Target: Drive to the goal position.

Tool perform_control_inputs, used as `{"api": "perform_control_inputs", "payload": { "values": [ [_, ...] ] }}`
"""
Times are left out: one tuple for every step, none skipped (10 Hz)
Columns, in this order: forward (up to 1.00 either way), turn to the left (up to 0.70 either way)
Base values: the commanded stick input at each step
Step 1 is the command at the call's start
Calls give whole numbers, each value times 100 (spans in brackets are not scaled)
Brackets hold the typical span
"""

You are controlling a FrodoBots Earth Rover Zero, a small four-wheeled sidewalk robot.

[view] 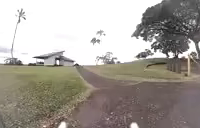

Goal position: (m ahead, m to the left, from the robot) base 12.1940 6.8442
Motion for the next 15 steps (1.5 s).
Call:
{"api": "perform_control_inputs", "payload": {
  "values": [
    [0,45],
    [0,45],
    [0,45],
    [0,45],
    [0,45],
    [0,45],
    [0,45],
    [0,45],
    [0,45],
    [0,45],
    [0,45],
    [0,45],
    [0,45],
    [0,45],
    [0,45]
  ]
}}
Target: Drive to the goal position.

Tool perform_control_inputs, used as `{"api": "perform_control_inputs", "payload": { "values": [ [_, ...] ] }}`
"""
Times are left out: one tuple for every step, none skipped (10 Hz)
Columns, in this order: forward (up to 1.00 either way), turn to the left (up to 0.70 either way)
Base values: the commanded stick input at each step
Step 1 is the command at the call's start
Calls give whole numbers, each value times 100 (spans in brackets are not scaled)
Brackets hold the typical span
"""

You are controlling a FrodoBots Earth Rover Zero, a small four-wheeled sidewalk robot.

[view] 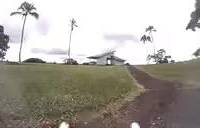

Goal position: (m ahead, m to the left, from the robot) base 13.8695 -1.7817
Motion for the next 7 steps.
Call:
{"api": "perform_control_inputs", "payload": {
  "values": [
    [0,45],
    [0,45],
    [0,45],
    [0,45],
    [0,45],
    [0,45],
    [0,45]
  ]
}}
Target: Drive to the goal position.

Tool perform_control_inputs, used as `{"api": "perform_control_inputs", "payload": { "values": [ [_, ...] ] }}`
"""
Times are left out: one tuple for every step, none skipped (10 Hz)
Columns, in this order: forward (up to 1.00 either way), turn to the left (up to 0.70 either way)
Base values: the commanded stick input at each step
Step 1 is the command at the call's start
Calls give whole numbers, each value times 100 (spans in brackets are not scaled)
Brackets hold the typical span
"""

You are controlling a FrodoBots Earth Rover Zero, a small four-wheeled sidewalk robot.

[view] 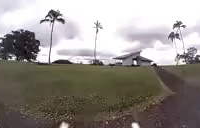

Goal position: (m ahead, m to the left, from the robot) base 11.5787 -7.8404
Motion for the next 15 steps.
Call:
{"api": "perform_control_inputs", "payload": {
  "values": [
    [0,45],
    [0,45],
    [0,45],
    [0,45],
    [0,45],
    [0,45],
    [0,45],
    [0,45],
    [0,45],
    [0,45],
    [0,45],
    [0,45],
    [0,45],
    [0,45],
    [0,45]
  ]
}}
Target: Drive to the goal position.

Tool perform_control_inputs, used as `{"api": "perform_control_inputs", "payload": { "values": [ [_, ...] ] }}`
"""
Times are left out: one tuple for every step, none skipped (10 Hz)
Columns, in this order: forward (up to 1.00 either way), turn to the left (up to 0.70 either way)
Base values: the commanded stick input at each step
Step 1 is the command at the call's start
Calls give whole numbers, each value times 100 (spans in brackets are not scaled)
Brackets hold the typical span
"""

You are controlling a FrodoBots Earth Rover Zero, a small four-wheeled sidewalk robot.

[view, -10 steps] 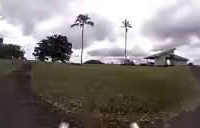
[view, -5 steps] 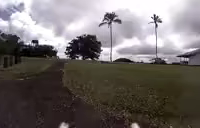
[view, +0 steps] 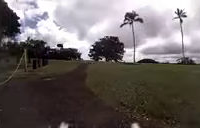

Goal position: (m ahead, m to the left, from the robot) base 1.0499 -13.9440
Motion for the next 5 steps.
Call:
{"api": "perform_control_inputs", "payload": {
  "values": [
    [0,45],
    [0,36],
    [0,0],
    [0,0],
    [18,0]
  ]
}}
